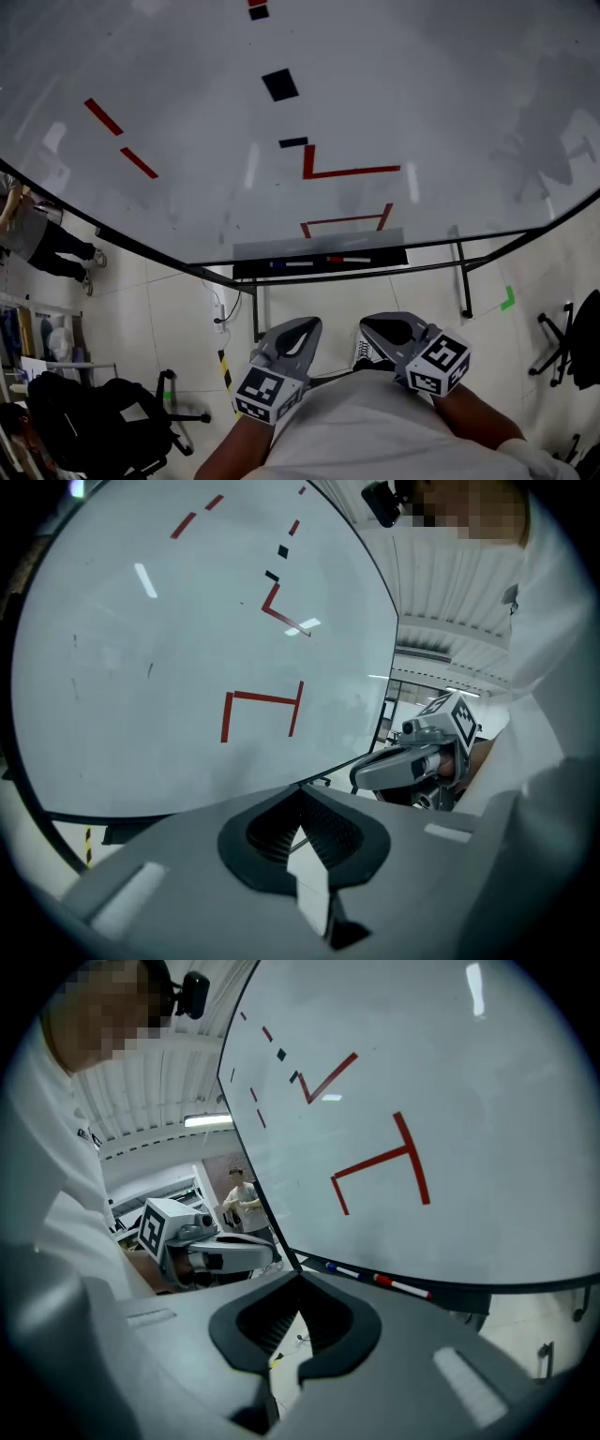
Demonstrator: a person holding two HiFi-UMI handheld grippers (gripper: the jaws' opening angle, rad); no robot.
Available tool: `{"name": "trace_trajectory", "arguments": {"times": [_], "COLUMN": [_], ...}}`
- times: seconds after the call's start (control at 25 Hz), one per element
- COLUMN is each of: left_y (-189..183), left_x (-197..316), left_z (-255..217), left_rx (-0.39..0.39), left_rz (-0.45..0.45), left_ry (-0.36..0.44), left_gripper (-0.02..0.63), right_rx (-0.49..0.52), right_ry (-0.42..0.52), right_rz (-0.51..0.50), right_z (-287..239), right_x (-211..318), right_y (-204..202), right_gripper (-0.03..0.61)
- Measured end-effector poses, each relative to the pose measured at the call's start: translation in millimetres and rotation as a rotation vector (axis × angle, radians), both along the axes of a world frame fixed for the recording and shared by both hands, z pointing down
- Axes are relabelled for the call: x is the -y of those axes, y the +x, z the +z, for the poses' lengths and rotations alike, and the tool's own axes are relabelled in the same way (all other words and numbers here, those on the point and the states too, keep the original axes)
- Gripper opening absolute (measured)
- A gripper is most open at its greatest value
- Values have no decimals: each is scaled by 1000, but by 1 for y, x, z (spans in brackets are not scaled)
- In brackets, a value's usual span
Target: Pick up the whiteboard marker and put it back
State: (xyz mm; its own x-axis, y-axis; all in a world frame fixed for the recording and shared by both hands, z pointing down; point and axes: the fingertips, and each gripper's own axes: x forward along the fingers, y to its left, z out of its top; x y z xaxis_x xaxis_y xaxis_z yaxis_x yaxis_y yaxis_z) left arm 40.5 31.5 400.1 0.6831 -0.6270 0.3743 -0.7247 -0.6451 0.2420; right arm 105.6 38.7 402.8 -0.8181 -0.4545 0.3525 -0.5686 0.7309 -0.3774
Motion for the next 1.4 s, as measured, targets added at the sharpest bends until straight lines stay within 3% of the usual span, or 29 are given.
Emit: {"name": "trace_trajectory", "arguments": {"times": [0.16, 0.48, 0.84, 1.4], "left_y": [20, 33, -3, -38], "left_x": [19, 42, 68, 82], "left_z": [0, 13, 10, 17], "left_rx": [7, 37, 75, 50], "left_rz": [-38, 5, 111, 169], "left_ry": [-1, -26, 0, 4], "left_gripper": [15, 15, 15, 15], "right_rx": [5, 17, -28, -152], "right_ry": [6, -6, 3, 56], "right_rz": [-27, -11, 135, 179], "right_z": [0, 8, 8, 16], "right_x": [24, 44, 65, 78], "right_y": [23, 33, 15, -20], "right_gripper": [2, 2, 2, 2]}}
